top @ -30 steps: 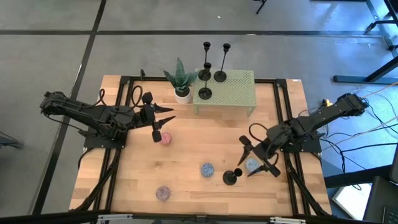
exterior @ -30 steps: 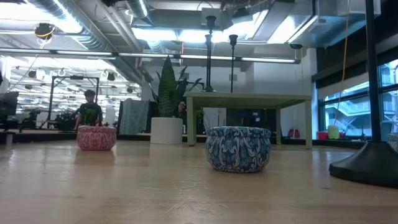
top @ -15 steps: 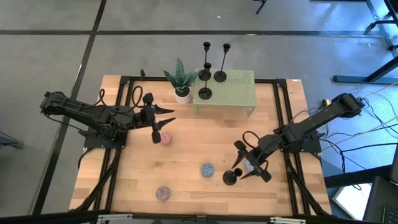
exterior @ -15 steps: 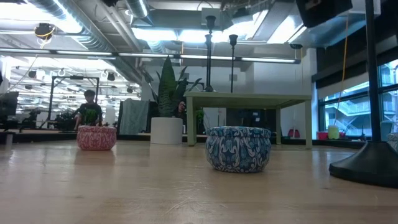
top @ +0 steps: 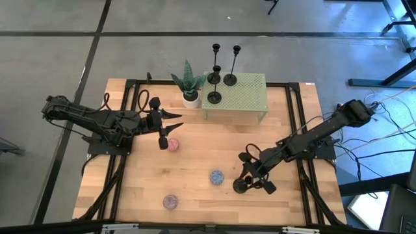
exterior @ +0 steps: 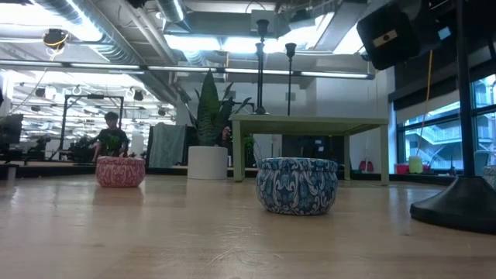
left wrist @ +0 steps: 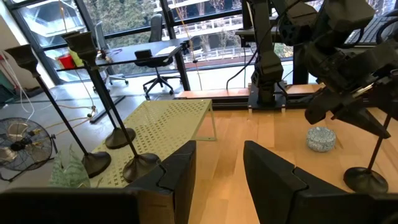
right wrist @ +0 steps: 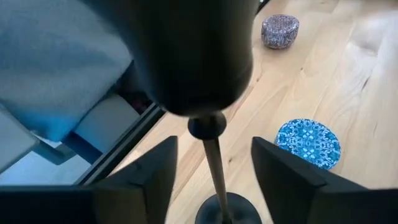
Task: Pick & Place candle stick holders
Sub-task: Align the black candle holder with the other black candle holder on the shelf
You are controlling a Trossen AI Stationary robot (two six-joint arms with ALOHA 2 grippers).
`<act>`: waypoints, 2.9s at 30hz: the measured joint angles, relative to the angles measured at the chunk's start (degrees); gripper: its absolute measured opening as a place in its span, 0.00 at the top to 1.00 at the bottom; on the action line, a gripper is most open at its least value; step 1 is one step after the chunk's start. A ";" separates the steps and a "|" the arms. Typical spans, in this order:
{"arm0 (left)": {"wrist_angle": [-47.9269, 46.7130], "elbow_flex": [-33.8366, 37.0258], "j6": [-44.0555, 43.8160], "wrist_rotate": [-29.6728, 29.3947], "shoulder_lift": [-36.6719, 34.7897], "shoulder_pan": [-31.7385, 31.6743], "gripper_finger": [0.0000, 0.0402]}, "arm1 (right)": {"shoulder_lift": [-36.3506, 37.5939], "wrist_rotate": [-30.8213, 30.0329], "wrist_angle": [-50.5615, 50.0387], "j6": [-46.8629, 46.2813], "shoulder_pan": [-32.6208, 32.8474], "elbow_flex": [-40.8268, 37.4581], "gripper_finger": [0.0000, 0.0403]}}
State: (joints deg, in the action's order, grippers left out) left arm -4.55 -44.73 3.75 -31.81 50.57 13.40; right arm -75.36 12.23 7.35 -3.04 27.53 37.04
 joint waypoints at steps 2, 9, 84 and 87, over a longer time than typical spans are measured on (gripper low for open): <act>0.00 0.00 0.00 -0.02 0.00 0.00 0.68 | -0.04 0.00 0.14 0.01 -0.02 0.00 0.56; 0.01 0.00 0.00 -0.04 0.00 0.00 0.68 | -0.04 -0.08 0.18 0.21 -0.05 0.00 0.88; -0.48 0.00 -0.02 1.43 0.00 -0.02 0.68 | -5.64 -22.51 -22.34 5.54 -50.58 30.77 0.65; -0.47 0.00 -0.02 1.44 0.00 -0.02 0.68 | -5.64 -22.51 -22.27 6.11 -50.58 30.77 0.61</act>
State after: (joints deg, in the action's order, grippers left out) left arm -5.02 -44.73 3.73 -30.37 50.57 13.39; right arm -80.99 -10.28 -14.92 3.07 -23.05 67.81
